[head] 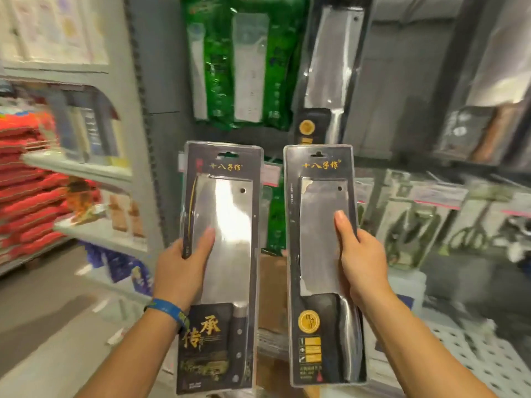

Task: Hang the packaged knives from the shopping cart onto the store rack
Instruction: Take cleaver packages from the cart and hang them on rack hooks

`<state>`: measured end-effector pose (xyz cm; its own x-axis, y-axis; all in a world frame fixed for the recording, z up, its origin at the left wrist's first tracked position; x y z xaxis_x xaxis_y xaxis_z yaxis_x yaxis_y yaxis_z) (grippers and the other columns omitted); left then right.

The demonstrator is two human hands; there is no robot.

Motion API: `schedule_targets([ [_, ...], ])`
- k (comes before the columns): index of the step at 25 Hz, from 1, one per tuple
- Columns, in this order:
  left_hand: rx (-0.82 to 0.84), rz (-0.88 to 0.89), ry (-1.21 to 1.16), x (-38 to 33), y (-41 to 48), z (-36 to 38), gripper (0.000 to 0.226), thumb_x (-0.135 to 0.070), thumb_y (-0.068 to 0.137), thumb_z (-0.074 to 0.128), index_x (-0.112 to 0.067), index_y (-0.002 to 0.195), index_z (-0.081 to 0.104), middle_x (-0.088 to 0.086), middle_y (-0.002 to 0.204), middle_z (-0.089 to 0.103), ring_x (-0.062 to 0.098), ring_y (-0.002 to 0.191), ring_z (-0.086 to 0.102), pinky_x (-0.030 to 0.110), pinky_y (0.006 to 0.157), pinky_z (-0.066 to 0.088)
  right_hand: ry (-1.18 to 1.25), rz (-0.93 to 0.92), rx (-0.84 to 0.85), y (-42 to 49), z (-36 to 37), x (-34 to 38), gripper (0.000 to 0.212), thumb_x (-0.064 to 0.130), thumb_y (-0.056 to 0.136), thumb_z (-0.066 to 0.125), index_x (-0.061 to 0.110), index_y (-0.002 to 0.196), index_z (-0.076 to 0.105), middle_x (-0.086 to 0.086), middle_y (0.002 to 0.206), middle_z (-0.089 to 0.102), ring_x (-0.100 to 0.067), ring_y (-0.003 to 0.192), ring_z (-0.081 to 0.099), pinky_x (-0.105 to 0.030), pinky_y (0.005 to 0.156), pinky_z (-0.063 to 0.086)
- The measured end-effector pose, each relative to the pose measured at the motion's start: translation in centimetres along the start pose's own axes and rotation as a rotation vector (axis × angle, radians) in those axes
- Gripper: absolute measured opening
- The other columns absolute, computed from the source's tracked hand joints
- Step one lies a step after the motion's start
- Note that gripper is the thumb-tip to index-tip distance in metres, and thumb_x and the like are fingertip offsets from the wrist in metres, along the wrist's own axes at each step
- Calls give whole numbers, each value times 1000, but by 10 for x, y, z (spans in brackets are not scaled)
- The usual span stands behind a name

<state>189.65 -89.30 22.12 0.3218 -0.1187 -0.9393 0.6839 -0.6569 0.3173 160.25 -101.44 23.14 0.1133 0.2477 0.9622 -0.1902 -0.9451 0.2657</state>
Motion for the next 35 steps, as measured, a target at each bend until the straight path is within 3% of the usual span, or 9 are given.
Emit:
schedule_targets([
  [3,139,6,-32,4,20,50,63,-76,73,63,-16,84,72,6,80,73,22,78,70,46,77,58,-58,27,-140,13,-28,-9,64,73,84,63,24,55,35,11,46,33,-8,42,31,-23,42,27],
  [8,227,33,-73,-8,28,122,51,-71,75,67,-20,70,64,-10,64,69,0,59,60,36,60,51,-43,12,-253,40,-66,-16,69,65,87,67,24,46,31,14,41,30,-4,37,29,-17,35,23],
  [11,279,75,-79,-32,31,166,66,-73,69,64,-8,71,64,8,69,68,13,62,58,41,62,51,-31,-27,-308,67,-94,-8,64,59,89,70,23,49,35,15,39,35,-1,36,32,-15,35,25],
  [15,281,161,-171,-80,40,218,35,-61,75,68,-27,70,66,-21,69,71,-6,65,64,23,66,54,-40,-120,-392,112,-137,27,63,68,84,67,18,59,39,13,44,37,-3,38,32,-18,37,26],
  [20,250,238,-282,-135,48,263,72,-74,70,66,-5,92,69,13,94,74,31,93,70,53,85,57,-45,-264,-467,148,-182,71,65,72,84,64,23,54,34,14,37,34,-4,36,32,-18,36,27],
  [26,214,353,-343,-197,44,293,65,-77,73,60,-13,84,67,6,83,72,24,82,70,47,77,58,-89,-411,-485,173,-213,116,69,71,87,62,21,55,27,11,38,29,-7,37,28,-22,39,27],
  [29,157,449,-334,-234,58,292,50,-72,79,60,-25,63,56,-17,56,60,0,53,54,26,58,47,-140,-497,-502,182,-215,150,71,71,88,60,18,55,28,10,39,33,-9,40,31,-32,47,28],
  [32,98,550,-343,-271,73,289,54,-73,79,59,-25,55,50,-16,49,52,0,45,45,13,44,36,-177,-574,-562,190,-224,186,82,76,85,58,3,59,35,-1,53,34,-14,46,26,-40,51,25],
  [35,50,576,-348,-302,91,292,66,-75,77,59,-11,62,55,-4,56,56,9,51,48,25,51,42,-229,-642,-606,196,-234,221,84,78,85,57,0,59,39,-7,53,37,-20,49,32,-39,50,28],
])
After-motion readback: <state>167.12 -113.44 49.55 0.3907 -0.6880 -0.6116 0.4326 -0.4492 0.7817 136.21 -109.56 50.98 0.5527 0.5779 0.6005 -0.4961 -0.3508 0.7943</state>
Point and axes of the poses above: each hand's wrist, its own y-axis towards the middle knuckle, its own z-axis out of the palm, x = y × z, the point moved 4 cm from there along y, towards the middle knuckle
